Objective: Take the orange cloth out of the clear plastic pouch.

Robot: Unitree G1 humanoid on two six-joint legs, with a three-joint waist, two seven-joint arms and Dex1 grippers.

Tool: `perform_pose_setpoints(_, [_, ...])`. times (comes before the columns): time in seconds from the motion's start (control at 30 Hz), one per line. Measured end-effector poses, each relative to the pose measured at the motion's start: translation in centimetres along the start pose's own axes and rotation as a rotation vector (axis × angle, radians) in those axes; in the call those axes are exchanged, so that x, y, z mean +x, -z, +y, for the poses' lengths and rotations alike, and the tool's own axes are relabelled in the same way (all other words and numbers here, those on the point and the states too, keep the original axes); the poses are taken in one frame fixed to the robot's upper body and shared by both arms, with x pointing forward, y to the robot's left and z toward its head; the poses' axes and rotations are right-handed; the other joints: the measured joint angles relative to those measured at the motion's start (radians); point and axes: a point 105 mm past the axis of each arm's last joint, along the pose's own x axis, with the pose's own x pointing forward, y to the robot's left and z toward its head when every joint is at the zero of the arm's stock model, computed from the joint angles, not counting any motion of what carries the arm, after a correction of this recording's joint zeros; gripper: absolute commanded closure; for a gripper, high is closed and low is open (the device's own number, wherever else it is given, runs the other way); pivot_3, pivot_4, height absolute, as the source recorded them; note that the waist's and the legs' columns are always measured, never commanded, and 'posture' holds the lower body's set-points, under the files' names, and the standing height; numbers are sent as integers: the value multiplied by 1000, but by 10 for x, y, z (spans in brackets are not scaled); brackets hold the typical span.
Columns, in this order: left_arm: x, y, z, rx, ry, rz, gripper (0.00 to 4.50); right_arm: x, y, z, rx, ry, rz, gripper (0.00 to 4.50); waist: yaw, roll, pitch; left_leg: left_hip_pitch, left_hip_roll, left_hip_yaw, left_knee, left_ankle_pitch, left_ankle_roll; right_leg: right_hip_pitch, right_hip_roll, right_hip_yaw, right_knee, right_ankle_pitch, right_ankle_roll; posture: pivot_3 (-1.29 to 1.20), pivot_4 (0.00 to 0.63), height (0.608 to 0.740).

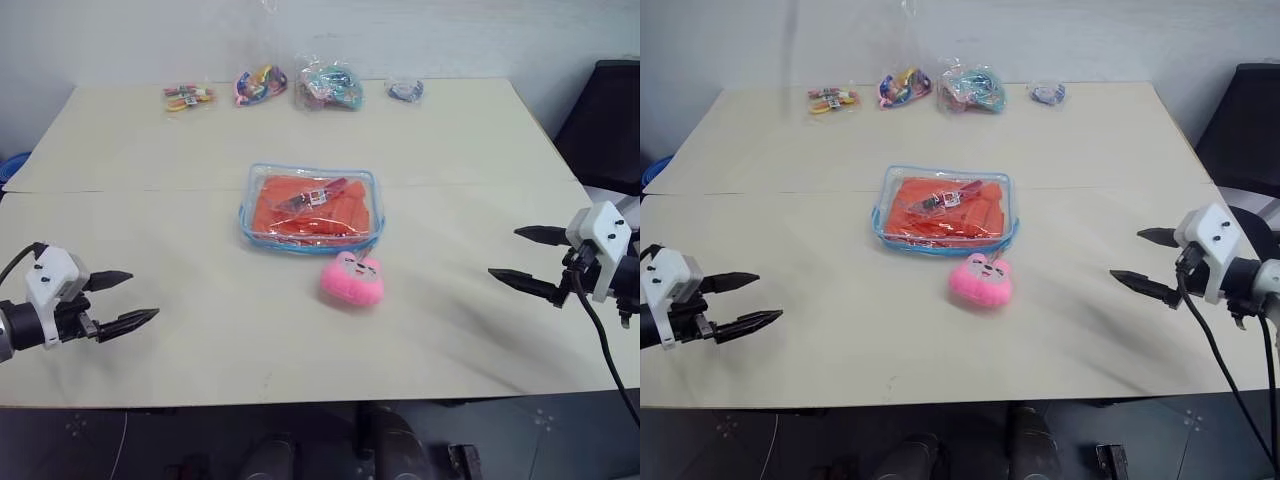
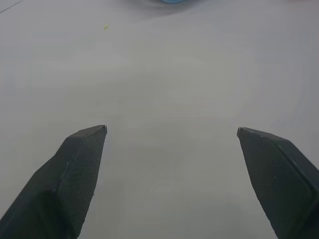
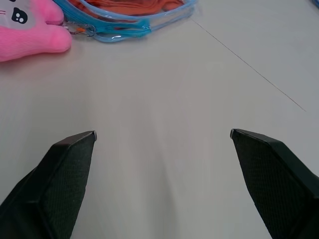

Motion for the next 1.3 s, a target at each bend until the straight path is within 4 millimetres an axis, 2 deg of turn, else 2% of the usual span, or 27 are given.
perform_pose_setpoints(0.07, [5, -8, 4, -5, -21, -35, 43, 3, -1, 1, 12, 14, -8, 0, 2, 0, 0, 0, 0, 0, 0, 0, 0, 0, 0, 0, 0, 0, 0, 0, 150, 740])
perform_pose_setpoints(0.13, [19, -27, 8, 11, -55, -100, 43, 12, -12, 8, 17, 16, -53, 0, 9, 0, 0, -1, 0, -1, 2, 0, 0, 0, 0, 0, 1, 0, 0, 0, 150, 740])
perform_pose_setpoints(0.33, [62, -107, -9, 26, -3, -299, 43, 36, -71, 51, 107, -48, -276, 0, 15, -1, 0, 0, -1, -2, 3, 0, 0, 0, 0, 1, 2, 1, 0, 0, 150, 740])
perform_pose_setpoints(0.43, [82, -130, -22, 43, 59, -329, 43, 42, -90, 71, 114, -109, -322, 0, 18, -1, 0, 0, -7, -1, 3, 0, 0, 0, 0, 1, 2, 1, 0, 0, 150, 740])
perform_pose_setpoints(0.53, [118, -162, -34, 83, 150, -354, 43, 45, -101, 93, 98, -186, -329, 0, 29, -2, -1, -1, -9, -1, 5, 0, 0, 1, 0, 0, 2, 1, 1, 0, 150, 740])
perform_pose_setpoints(0.6, [137, -175, -36, 122, 177, -346, 43, 48, -107, 107, 84, -237, -337, 0, 26, -2, -1, -1, -10, 0, 5, 0, 0, 1, 0, 1, 2, 2, 1, 0, 150, 740])
perform_pose_setpoints(0.7, [166, -181, -36, 174, 202, -313, 43, 49, -112, 114, 73, -250, -348, 0, 24, -3, -1, -1, -10, 1, 4, 1, 0, 1, 0, 1, 2, 2, 1, 0, 150, 740])
perform_pose_setpoints(0.8, [196, -178, -34, 167, 212, -274, 43, 49, -114, 115, 72, -231, -352, 0, 25, -3, -1, -1, -10, 2, 4, 1, 1, 1, 1, 1, 2, 2, 1, 0, 150, 740])
perform_pose_setpoints(1.07, [236, -162, -27, 191, 158, -178, 43, 49, -105, 117, 85, -168, -319, 0, 28, -4, -2, -2, -12, 3, 4, 2, 4, 1, -1, 2, 2, 3, 3, 0, 150, 740])
perform_pose_setpoints(1.13, [243, -155, -28, 188, 161, -160, 792, 49, -100, 116, 83, -143, -297, 0, 28, -4, -2, -2, -12, 3, 4, 2, 5, 1, -1, 2, 2, 3, 3, 0, 150, 740])
perform_pose_setpoints(1.17, [244, -154, -29, 186, 162, -156, 957, 49, -99, 115, 82, -137, -293, 0, 28, -4, -2, -2, -12, 3, 4, 2, 5, 1, -1, 2, 2, 3, 3, 0, 150, 740])
perform_pose_setpoints(1.3, [248, -154, -35, 188, 199, -163, 2120, 49, -98, 110, 73, -91, -282, 0, 27, -4, -2, -2, -12, 3, 4, 2, 5, 1, -1, 2, 2, 3, 3, 0, 150, 740])
